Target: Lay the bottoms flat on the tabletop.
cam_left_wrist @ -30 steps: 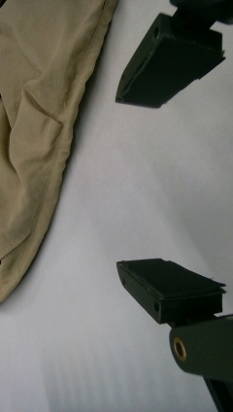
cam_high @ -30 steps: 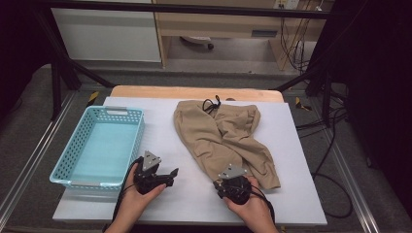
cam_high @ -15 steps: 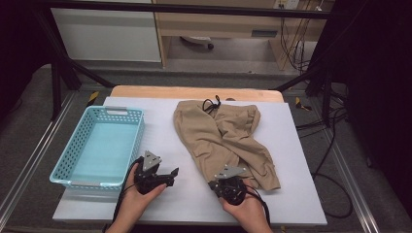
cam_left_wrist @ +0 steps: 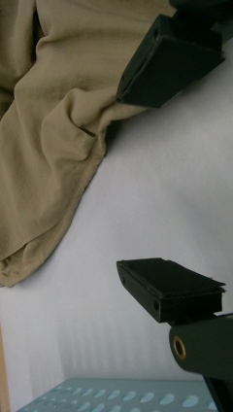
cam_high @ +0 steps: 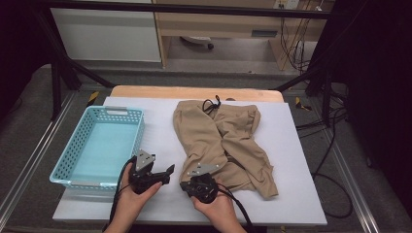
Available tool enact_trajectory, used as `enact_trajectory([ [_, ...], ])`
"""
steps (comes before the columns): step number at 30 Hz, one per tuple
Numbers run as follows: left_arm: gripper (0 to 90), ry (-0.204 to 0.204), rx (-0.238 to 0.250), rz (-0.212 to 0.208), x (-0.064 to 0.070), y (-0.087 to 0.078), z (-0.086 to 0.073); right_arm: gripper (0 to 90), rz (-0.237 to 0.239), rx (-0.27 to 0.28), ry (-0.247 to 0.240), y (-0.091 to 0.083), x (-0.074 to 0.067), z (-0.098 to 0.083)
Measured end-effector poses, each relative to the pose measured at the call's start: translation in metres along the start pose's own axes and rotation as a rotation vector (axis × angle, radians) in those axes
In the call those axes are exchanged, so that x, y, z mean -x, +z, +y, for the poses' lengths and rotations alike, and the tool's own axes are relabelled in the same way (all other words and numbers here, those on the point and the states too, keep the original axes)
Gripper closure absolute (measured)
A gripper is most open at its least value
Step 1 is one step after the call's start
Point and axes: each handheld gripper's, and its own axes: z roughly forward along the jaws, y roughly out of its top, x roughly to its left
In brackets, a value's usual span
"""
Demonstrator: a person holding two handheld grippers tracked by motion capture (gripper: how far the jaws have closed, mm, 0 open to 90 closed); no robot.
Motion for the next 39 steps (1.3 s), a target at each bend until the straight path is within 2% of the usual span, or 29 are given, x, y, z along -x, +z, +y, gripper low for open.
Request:
enact_trajectory([
  [2, 18.4, 0.005, 0.003, 0.000, 0.001, -0.001, 0.000, 76.7, -0.038, 0.013, -0.015, -0.005, 0.003, -0.001],
  [5, 18.4, 0.002, -0.004, -0.008, 0.003, 0.000, 0.000, 62.1, -0.048, 0.048, -0.024, -0.020, 0.007, -0.001],
  [8, 18.4, 0.010, -0.014, -0.010, 0.006, 0.002, -0.001, 55.6, -0.086, 0.059, -0.041, -0.036, 0.012, -0.002],
  [10, 18.4, 0.015, -0.020, -0.018, 0.011, 0.002, -0.002, 53.2, -0.121, 0.066, -0.047, -0.047, 0.019, -0.004],
  [14, 18.4, 0.031, -0.030, -0.046, 0.022, 0.002, -0.003, 47.8, -0.163, 0.063, -0.045, -0.065, 0.035, -0.010],
  [16, 18.4, 0.041, -0.037, -0.062, 0.028, 0.002, -0.004, 46.6, -0.198, 0.065, -0.044, -0.074, 0.044, -0.015],
  [18, 18.3, 0.048, -0.040, -0.078, 0.036, 0.002, -0.005, 45.4, -0.224, 0.064, -0.023, -0.084, 0.056, -0.021],
  [23, 18.3, 0.094, -0.076, -0.111, 0.054, 0.010, -0.011, 45.6, -0.321, 0.076, 0.008, -0.110, 0.079, -0.039],
  [27, 18.4, 0.106, -0.123, -0.144, 0.065, 0.021, -0.018, 46.9, -0.358, 0.080, 0.043, -0.116, 0.090, -0.051],
  [30, 19.9, 0.116, -0.152, -0.158, 0.069, 0.028, -0.021, 46.8, -0.399, 0.071, 0.040, -0.120, 0.096, -0.054],
  [35, 30.3, 0.127, -0.167, -0.159, 0.071, 0.031, -0.021, 46.0, -0.446, 0.071, 0.054, -0.127, 0.109, -0.058],
  [39, 45.6, 0.137, -0.160, -0.151, 0.069, 0.031, -0.021, 44.8, -0.470, 0.077, 0.087, -0.131, 0.122, -0.061],
])
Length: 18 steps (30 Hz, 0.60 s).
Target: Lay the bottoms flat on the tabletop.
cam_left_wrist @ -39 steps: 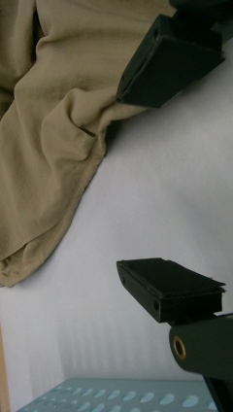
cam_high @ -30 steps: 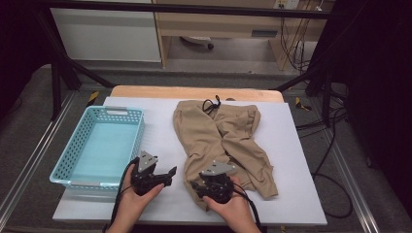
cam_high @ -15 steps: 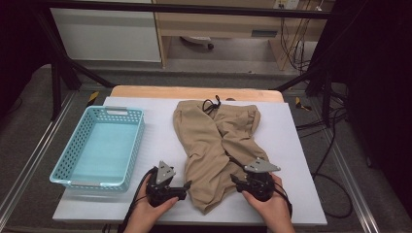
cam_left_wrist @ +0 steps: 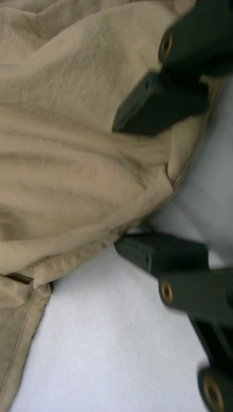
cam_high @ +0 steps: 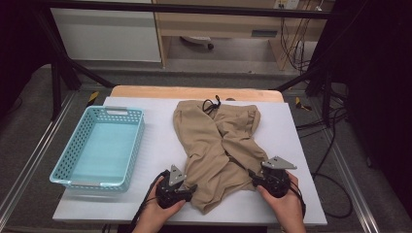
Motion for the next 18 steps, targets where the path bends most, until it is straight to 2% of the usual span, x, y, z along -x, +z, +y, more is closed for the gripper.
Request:
enact_trajectory([
  [4, 62.6, 0.007, 0.005, 0.002, -0.005, -0.001, 0.000, 44.2, -0.007, -0.003, 0.017, 0.001, 0.004, -0.001],
  [7, 73.1, -0.009, 0.009, -0.024, -0.008, -0.001, -0.001, 43.8, -0.004, -0.007, 0.007, 0.001, 0.002, -0.001],
  [10, 82.3, -0.008, 0.008, -0.047, -0.010, -0.001, -0.001, 43.7, -0.005, -0.011, 0.002, 0.001, 0.000, -0.001],
  [13, 85.6, 0.003, 0.006, -0.053, -0.011, -0.003, -0.002, 43.8, -0.004, -0.012, 0.002, 0.002, -0.001, -0.001],
  [18, 86.5, -0.003, -0.002, -0.050, -0.018, -0.013, -0.003, 44.1, -0.004, -0.011, 0.003, 0.001, 0.000, -0.001],
])
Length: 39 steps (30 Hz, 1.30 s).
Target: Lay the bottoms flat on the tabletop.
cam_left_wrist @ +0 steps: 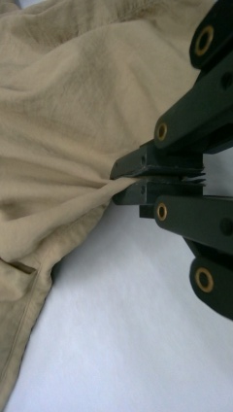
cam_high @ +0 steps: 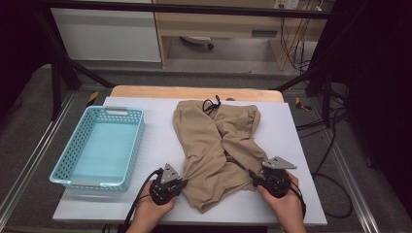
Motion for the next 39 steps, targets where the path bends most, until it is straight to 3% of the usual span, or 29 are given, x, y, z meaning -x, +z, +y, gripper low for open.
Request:
enact_trajectory([
  [4, 86.8, -0.013, 0.001, 0.021, -0.008, -0.013, -0.001, 44.2, -0.001, 0.003, -0.001, 0.000, 0.000, 0.000],
  [7, 86.8, -0.016, -0.005, 0.061, -0.017, -0.024, -0.003, 44.3, -0.008, 0.006, 0.001, -0.001, 0.002, 0.000],
  [11, 86.8, -0.062, 0.004, 0.092, -0.037, -0.040, -0.001, 44.3, -0.018, 0.016, 0.018, -0.004, 0.005, -0.001],
  [14, 86.8, -0.092, 0.008, 0.093, -0.046, -0.048, 0.000, 44.4, -0.024, 0.019, 0.027, -0.005, 0.009, -0.002],
  [18, 84.7, -0.091, 0.001, 0.082, -0.043, -0.043, -0.001, 44.3, -0.040, 0.025, 0.047, -0.006, 0.016, -0.002],
  [23, 56.4, -0.111, 0.036, 0.106, -0.039, -0.035, 0.001, 44.0, -0.055, 0.028, 0.069, -0.009, 0.025, -0.004],
  [27, 47.2, -0.106, 0.027, 0.116, -0.038, -0.026, 0.001, 44.6, -0.056, 0.025, 0.092, -0.004, 0.034, -0.005],
  [29, 47.2, -0.101, 0.009, 0.111, -0.036, -0.021, 0.000, 47.8, -0.050, 0.020, 0.102, -0.001, 0.037, -0.004],
  [34, 48.8, -0.086, -0.020, 0.114, -0.034, -0.013, 0.000, 75.4, -0.025, 0.010, 0.073, -0.001, 0.035, -0.004],
  [36, 50.4, -0.081, -0.023, 0.120, -0.035, -0.012, 0.000, 83.9, -0.009, 0.008, 0.088, -0.004, 0.036, -0.005],
  [39, 55.8, -0.079, -0.029, 0.118, -0.037, -0.011, -0.001, 88.7, 0.010, 0.003, 0.106, -0.007, 0.039, -0.007],
])
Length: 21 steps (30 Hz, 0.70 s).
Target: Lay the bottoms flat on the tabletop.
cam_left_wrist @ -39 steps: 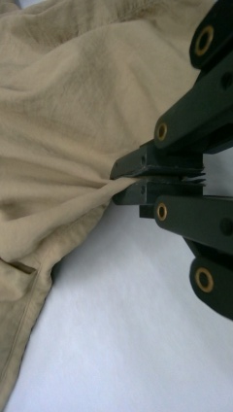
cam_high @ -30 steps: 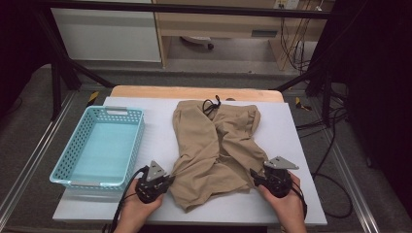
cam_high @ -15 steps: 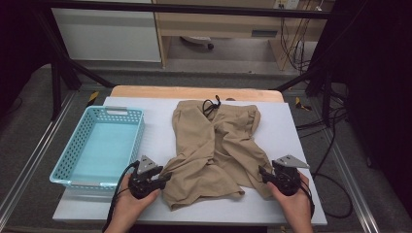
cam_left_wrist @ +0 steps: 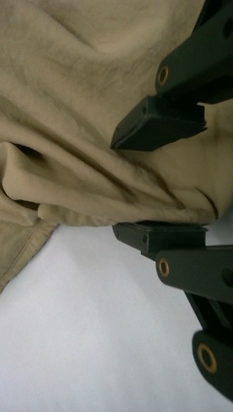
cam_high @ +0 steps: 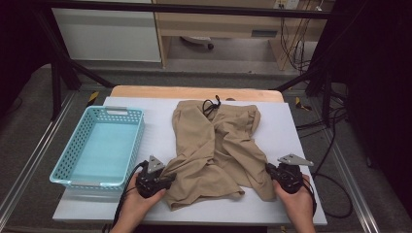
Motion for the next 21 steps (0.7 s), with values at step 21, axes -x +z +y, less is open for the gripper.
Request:
enact_trajectory([
  [21, 85.9, -0.030, 0.050, 0.030, -0.016, -0.013, 0.003, 89.7, -0.143, -0.069, 0.122, -0.014, 0.046, -0.017],
])
